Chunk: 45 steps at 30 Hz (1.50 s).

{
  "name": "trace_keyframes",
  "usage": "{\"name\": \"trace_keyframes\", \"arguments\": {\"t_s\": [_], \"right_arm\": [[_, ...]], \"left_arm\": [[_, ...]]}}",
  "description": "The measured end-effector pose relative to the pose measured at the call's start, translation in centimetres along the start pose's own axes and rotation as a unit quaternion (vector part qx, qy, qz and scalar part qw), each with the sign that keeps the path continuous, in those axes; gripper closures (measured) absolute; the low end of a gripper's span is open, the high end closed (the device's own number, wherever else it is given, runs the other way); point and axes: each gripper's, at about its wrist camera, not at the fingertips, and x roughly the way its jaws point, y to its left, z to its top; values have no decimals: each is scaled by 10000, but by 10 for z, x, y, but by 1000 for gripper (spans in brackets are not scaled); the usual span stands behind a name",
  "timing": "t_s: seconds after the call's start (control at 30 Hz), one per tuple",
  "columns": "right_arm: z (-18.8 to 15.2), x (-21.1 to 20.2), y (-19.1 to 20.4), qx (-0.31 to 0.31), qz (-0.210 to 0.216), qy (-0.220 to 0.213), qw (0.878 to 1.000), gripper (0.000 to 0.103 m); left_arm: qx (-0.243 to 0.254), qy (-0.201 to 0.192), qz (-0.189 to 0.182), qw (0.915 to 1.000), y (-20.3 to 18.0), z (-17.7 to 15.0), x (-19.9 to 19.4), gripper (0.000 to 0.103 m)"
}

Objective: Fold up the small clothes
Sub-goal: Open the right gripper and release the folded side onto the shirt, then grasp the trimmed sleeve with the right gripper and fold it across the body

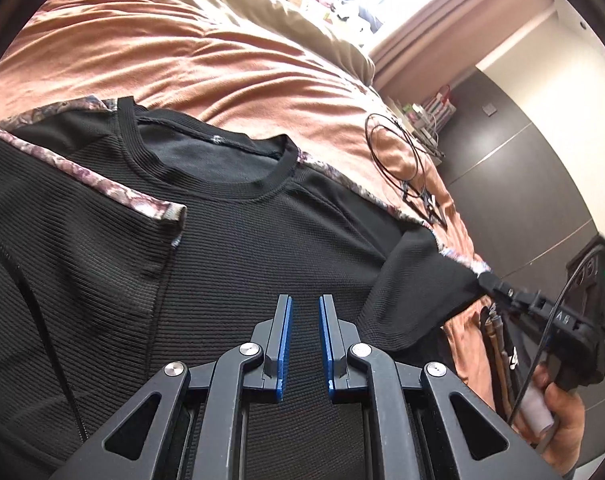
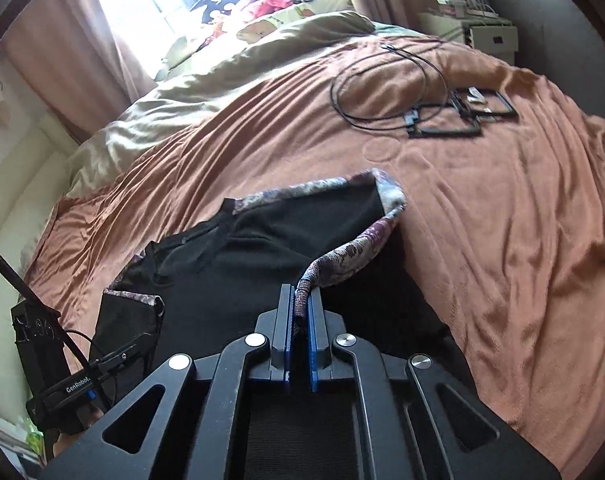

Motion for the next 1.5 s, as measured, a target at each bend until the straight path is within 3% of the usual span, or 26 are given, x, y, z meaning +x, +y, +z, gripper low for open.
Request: {"name": "trace_keyframes", "arguments": {"t_s": [0.23,0.4,0.5,0.57,0.6,0.63,0.67,1.0,1.17,1.3,1.4,1.5], "right_arm": [[31,23,51,-634,12,34,9980,100],[46,59,75,-858,49,192,9961,100],[45,83,84,-924,-137,299,9952,98],[45,95,88,-859,-77,462,9952,83],[44,98,89,-838,0,479,9953,61],[43,97,90,-835,42,462,9954,53],[41,96,89,-844,43,436,9955,51],[-14,108,65,-784,284,1005,9914,51],[-35,131,65,-883,77,1328,9872,51],[-39,137,73,-1110,-110,1345,9846,51],[-45,136,75,-1260,-375,1313,9826,79],[-49,131,71,-1186,-282,1349,9833,93]], "left_arm": [[-319,-137,-18,9994,24,6,-11,90],[-576,-203,40,9981,42,8,-13,90],[-675,-193,58,9975,49,8,-12,90],[-710,-172,75,9973,51,7,-11,90],[-715,-165,73,9973,52,8,-10,90],[-717,-164,76,9973,53,8,-10,90],[-705,-167,78,9973,52,8,-10,90],[-658,-162,157,9976,51,8,-6,90],[-654,-173,147,9976,52,9,-6,90],[-719,-172,140,9972,55,9,-6,90],[-741,-177,136,9970,57,9,-6,90],[-762,-176,113,9969,58,9,-7,90]]}}
